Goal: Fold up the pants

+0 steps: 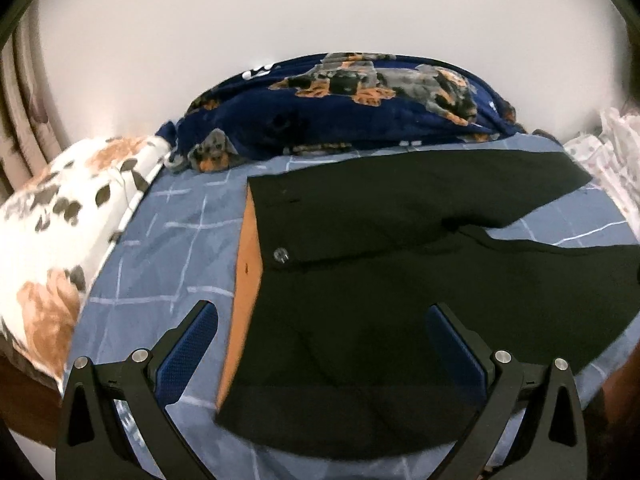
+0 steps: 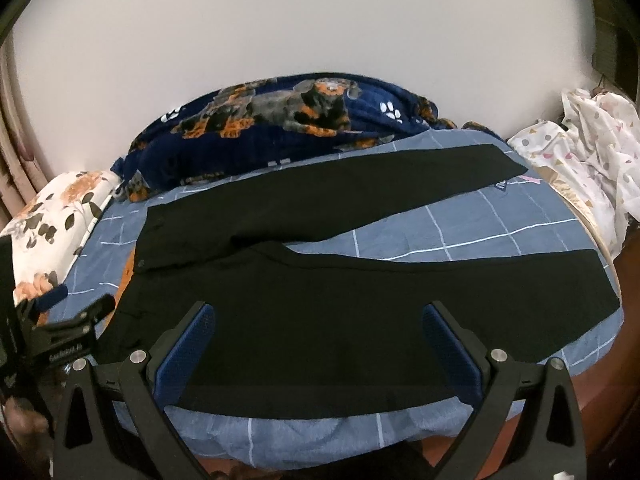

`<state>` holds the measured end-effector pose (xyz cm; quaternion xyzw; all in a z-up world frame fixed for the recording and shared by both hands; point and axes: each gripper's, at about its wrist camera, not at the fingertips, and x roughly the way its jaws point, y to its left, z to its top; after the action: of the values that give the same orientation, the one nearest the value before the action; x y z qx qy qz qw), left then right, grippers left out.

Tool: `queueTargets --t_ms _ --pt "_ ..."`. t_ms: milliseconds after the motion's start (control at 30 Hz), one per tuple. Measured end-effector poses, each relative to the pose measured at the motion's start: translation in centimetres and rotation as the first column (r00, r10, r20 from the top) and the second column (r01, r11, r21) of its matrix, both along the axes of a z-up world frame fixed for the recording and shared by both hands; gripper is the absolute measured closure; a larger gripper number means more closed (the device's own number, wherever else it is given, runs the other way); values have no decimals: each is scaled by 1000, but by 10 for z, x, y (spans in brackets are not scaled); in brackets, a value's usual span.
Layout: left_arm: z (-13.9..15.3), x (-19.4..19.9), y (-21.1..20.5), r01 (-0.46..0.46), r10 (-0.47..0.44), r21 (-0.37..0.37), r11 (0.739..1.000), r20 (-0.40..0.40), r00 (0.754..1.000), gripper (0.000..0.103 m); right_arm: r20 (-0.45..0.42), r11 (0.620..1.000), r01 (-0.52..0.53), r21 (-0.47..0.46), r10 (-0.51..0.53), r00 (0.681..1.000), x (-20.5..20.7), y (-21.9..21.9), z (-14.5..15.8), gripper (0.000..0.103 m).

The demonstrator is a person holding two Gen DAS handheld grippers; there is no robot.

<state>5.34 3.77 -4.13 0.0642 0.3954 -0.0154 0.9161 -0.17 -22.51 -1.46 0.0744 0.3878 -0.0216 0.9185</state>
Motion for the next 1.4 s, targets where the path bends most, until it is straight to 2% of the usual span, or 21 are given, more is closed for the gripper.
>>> queueTargets --t_ms 67,233,333,400,433,500,567,633,700,800,867,1000,1067,1267,1333,1400 --pt "-2 10 3 17 -17 2 1000 7 1000 0 -18 1000 -3 5 3 1000 6 1 -4 1" --pt "-11 46 33 12 -13 -61 998 -10 1000 0 -57 1000 -16 5 16 998 18 1 -14 1" --pt "-14 71 52 50 -52 -106 993 -12 999 10 -78 1000 -18 7 18 997 24 -1 -21 1" --pt "-18 92 66 51 -53 -100 994 -21 998 11 -90 1000 -12 13 13 996 27 -4 -25 1" --pt "-20 101 73 60 -64 -127 990 -30 997 11 -99 1000 -7 18 9 995 29 -6 -27 1" --pt "-26 122 91 73 -90 -231 970 -60 994 11 -112 1000 4 26 -1 994 33 -10 -32 1" --pt "-34 145 110 46 -77 -316 948 -87 993 11 -122 1000 11 29 -7 993 36 -13 -36 1" --pt "-41 163 119 23 -63 -312 950 -119 991 11 -136 999 19 29 -15 991 40 -16 -41 1" --pt "-50 188 127 64 -127 -372 926 -148 981 11 -153 999 26 34 -20 988 44 -18 -46 1" --pt "-65 217 135 72 -166 -416 906 -194 967 14 -178 999 28 35 -22 984 50 -19 -54 1" --pt "-73 233 138 64 -167 -417 906 -215 962 18 -191 999 26 34 -19 981 54 -18 -59 1" --pt "-90 263 145 24 -138 -402 915 -257 957 18 -216 999 27 32 -19 976 60 -18 -66 1" --pt "-98 275 151 9 -147 -445 895 -277 950 18 -227 999 30 35 -21 974 63 -18 -70 1" --pt "-103 293 143 67 -199 -454 888 -249 948 18 -245 999 30 32 -21 969 67 -16 -75 1" --pt "-105 299 136 87 -213 -440 894 -247 945 37 -254 999 27 35 -18 967 69 -14 -77 1" --pt "-105 303 133 74 -185 -389 918 -257 949 66 -262 999 22 36 -11 965 71 -12 -79 1"
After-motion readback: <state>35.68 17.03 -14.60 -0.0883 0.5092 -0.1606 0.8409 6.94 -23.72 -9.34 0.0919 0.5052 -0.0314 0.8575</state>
